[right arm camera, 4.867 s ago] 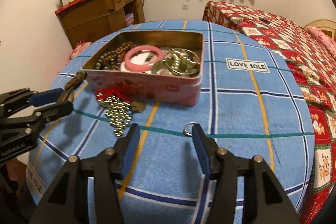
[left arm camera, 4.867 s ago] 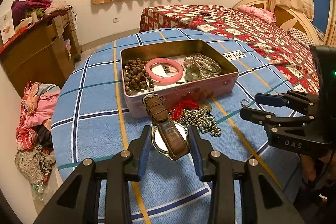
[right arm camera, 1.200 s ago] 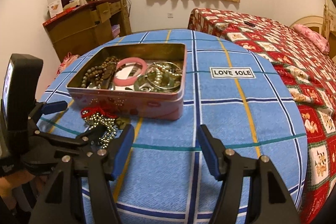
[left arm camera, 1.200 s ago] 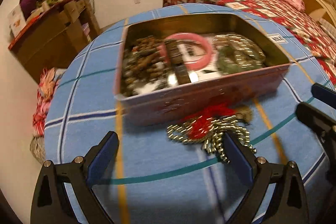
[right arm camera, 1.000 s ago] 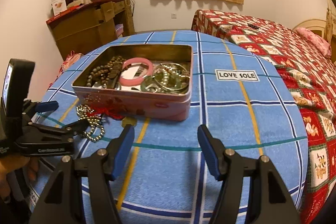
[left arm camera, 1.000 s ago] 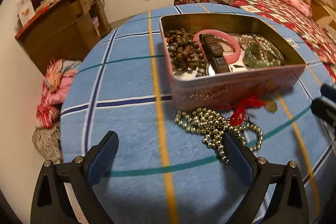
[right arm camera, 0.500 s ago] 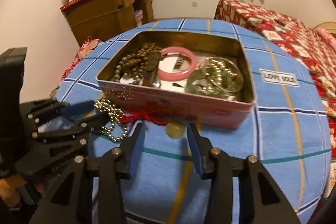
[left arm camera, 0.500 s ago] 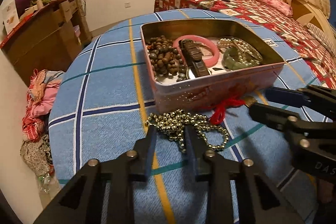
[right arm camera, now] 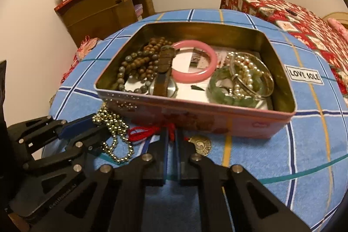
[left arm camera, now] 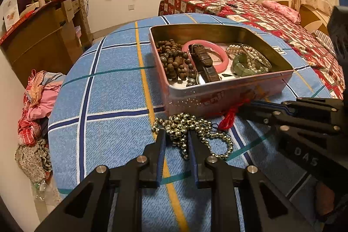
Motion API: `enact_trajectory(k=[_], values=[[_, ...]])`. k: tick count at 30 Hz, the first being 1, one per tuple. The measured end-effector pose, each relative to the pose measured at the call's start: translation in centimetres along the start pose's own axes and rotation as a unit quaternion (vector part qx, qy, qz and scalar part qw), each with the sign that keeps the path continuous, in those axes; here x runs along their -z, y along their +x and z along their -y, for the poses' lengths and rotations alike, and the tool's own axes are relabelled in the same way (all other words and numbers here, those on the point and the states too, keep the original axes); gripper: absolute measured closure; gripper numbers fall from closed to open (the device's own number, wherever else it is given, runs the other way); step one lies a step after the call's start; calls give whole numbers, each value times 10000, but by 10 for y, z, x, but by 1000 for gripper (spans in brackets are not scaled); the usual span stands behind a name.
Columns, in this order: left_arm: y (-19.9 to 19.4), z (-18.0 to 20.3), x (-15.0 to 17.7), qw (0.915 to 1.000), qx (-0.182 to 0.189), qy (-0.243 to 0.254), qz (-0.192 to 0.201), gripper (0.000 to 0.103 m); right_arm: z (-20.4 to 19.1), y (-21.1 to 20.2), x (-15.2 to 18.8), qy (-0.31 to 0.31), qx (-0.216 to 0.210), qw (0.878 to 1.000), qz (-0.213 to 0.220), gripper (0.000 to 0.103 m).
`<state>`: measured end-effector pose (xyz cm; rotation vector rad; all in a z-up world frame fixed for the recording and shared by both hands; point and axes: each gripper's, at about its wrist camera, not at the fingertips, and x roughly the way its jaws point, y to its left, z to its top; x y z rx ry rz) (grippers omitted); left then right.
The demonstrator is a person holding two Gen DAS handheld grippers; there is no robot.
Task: Organize jewelry
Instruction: 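Grasp the gold bead chain with the left tool while the right tool grasps the red tassel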
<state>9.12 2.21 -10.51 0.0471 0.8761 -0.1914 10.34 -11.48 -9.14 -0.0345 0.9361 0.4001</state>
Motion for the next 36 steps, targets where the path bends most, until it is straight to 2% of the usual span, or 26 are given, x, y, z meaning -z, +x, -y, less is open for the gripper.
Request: enact_trajectory(k=[7, 8, 13, 21, 24, 28, 32, 33, 34, 36], values=[[-7, 2, 4, 9998, 190, -18, 67, 95, 4, -23, 11, -190, 268, 9992, 221, 98], [-8, 5, 4, 9997, 219, 19, 89, 99, 7, -26, 12, -161, 274, 9992, 242, 98], [-19, 18, 0, 9990, 332, 164, 242, 99, 18, -44, 17, -90, 317, 9986, 412, 99], [-27, 22, -5, 9988, 319, 199, 326, 99, 26, -47, 16, 23, 293, 9985, 461, 99], [-27, 19, -4, 9989, 292, 174, 321, 99, 20, -46, 15, -90, 123, 9990, 412, 98], [-21, 16, 0, 9992, 306, 100, 246, 98, 12, -40, 14, -164, -14, 9993, 340, 86], [-16, 14, 1, 9993, 309, -33, 197, 98, 4, -23, 16, -374, 3, 9993, 30, 81], [-16, 14, 0, 9994, 289, -35, 196, 97, 3, -20, 17, -415, 22, 9991, -19, 69], [-15, 15, 0, 9994, 276, -26, 191, 97, 2, -19, 18, -441, 63, 9990, -11, 51], [-13, 15, 0, 9992, 366, -68, 133, 97, 0, -22, 19, -478, 60, 9988, 51, 42]])
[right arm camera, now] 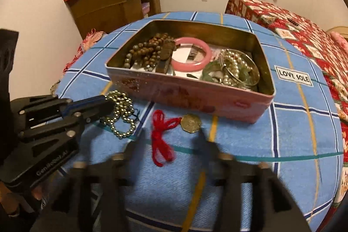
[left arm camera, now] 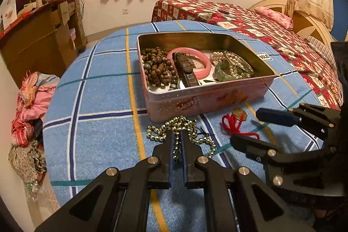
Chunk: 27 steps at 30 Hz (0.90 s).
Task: Organize jewelry
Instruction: 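Grasp the gold bead chain with the left tool while the right tool grasps the red tassel, then lift the chain with both tools and carry it over the pink tin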
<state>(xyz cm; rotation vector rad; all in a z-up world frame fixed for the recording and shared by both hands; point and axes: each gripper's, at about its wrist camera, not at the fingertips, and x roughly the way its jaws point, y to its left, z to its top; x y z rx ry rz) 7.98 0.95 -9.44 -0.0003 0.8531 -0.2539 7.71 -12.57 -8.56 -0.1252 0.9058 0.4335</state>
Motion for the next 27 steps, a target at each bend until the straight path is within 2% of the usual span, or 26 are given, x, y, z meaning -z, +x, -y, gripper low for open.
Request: enact_trajectory(k=[2, 3, 5, 6, 7, 10, 13, 18, 27], values=[[3, 0, 1, 9999, 80, -41, -79, 97, -2, 0, 1, -73, 68, 10000, 1, 42], [4, 0, 1, 9999, 41, -54, -107, 97, -2, 1, 1, -106, 95, 9999, -43, 47], [4, 1, 2, 10000, -32, -31, -74, 96, -3, 4, 1, -98, 81, 9999, -110, 58], [4, 0, 1, 9999, -114, -32, -88, 96, -2, 6, 2, -94, 71, 9998, -143, 69], [5, 0, 1, 9998, -157, -55, -117, 96, -2, 8, 3, -93, 51, 9998, -190, 86], [9, 1, 0, 9999, -48, -79, -145, 95, 3, 6, 3, -23, -16, 9998, -189, 95], [13, 4, 1, 9997, 175, 4, -178, 95, 5, 1, 3, 10, -20, 9999, -124, 96], [1, 10, 3, 9996, 134, 246, -28, 99, 9, -17, 2, 9, 18, 9999, 122, 97], [-63, 17, -31, 9964, 235, 399, 711, 99, 15, -68, -18, -10, 73, 9972, 744, 97]])
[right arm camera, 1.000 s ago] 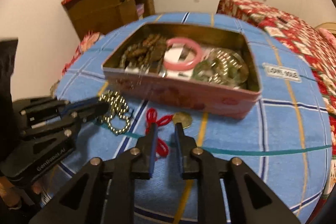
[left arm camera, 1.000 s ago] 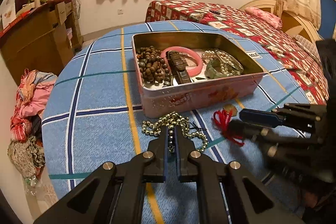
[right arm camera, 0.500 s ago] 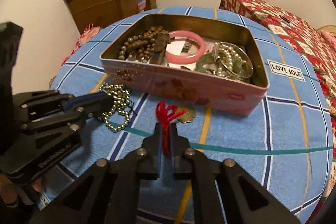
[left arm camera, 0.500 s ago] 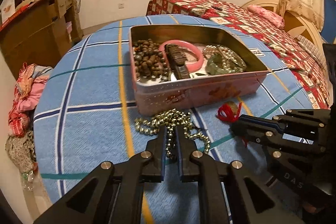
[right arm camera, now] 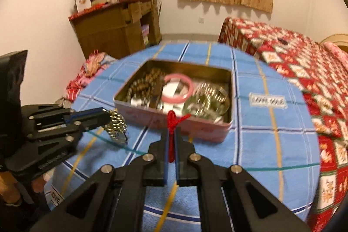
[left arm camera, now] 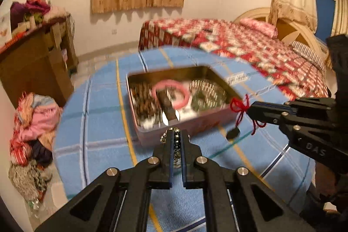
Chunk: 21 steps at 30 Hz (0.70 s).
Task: Organize jewelry
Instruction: 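Lift the chain with both tools and carry it over the pink tin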
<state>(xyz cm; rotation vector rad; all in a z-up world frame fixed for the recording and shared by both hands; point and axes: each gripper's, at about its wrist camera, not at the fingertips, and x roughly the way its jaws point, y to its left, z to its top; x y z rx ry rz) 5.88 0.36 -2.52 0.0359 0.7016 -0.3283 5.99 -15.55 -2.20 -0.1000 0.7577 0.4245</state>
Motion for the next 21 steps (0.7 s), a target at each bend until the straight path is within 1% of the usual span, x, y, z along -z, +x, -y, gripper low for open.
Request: enact_trajectory(k=[4, 8, 10, 13, 21], values=[[-16, 3, -28, 9993, -55, 212, 296, 99, 4, -12, -17, -39, 16, 9997, 250, 97], [-13, -2, -48, 9985, -171, 345, 380, 99, 6, -12, -33, -91, 24, 9992, 386, 97], [-6, -5, -56, 9985, -216, 359, 354, 99, 9, -7, -42, -91, 5, 9991, 422, 97], [12, -12, -67, 9991, -190, 277, 256, 99, 15, 5, -52, -17, -51, 9992, 391, 97], [47, -16, -74, 9994, -218, 250, 34, 99, 25, 42, -63, 18, 31, 9997, 227, 97]])
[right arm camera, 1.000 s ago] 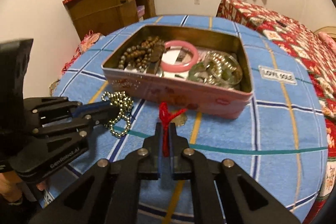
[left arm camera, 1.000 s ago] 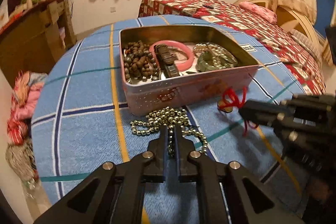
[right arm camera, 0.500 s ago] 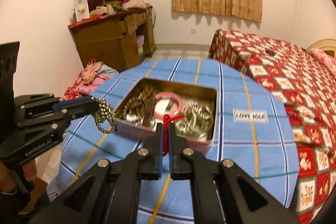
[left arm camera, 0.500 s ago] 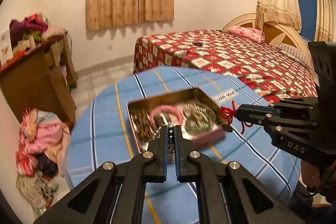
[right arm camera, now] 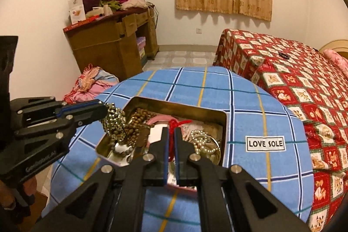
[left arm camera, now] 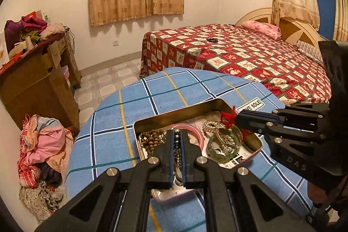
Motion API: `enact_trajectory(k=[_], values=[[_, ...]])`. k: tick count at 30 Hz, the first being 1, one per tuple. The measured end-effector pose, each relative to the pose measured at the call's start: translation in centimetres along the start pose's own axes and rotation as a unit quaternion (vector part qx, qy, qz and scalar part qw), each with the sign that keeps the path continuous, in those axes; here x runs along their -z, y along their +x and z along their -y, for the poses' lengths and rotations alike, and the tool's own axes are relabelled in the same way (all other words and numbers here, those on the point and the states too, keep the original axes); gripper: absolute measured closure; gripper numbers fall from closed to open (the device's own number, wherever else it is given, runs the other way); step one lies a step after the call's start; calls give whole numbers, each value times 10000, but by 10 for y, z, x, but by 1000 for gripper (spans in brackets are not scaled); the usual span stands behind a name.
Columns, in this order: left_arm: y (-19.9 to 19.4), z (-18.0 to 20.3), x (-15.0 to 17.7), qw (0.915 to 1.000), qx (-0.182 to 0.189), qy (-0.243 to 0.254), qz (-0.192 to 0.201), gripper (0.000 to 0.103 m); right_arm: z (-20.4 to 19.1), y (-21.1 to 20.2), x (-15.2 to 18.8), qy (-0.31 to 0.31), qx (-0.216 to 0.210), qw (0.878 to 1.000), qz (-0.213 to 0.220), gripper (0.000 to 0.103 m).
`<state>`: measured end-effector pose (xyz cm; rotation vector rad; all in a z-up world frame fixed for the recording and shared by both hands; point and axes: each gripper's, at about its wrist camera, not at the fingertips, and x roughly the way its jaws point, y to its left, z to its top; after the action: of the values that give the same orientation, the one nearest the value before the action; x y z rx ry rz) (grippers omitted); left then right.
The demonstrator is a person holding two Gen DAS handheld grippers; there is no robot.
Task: Organize jewelry
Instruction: 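Lift the chain with both tools and carry it over the pink tin, then open both tools to release the gold chain into the tin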
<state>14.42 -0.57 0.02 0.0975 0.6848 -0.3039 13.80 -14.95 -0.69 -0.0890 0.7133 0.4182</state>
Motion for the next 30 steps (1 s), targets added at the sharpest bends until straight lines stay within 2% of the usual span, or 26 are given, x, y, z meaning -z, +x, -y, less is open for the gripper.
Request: enact_trajectory(k=[7, 30], values=[[19, 2, 2, 9999, 6, 8, -158, 99, 6, 21, 1, 40, 52, 9999, -146, 97], [44, -2, 8, 9992, -34, -29, -393, 99, 5, 41, 1, 58, 59, 9994, -327, 97]])
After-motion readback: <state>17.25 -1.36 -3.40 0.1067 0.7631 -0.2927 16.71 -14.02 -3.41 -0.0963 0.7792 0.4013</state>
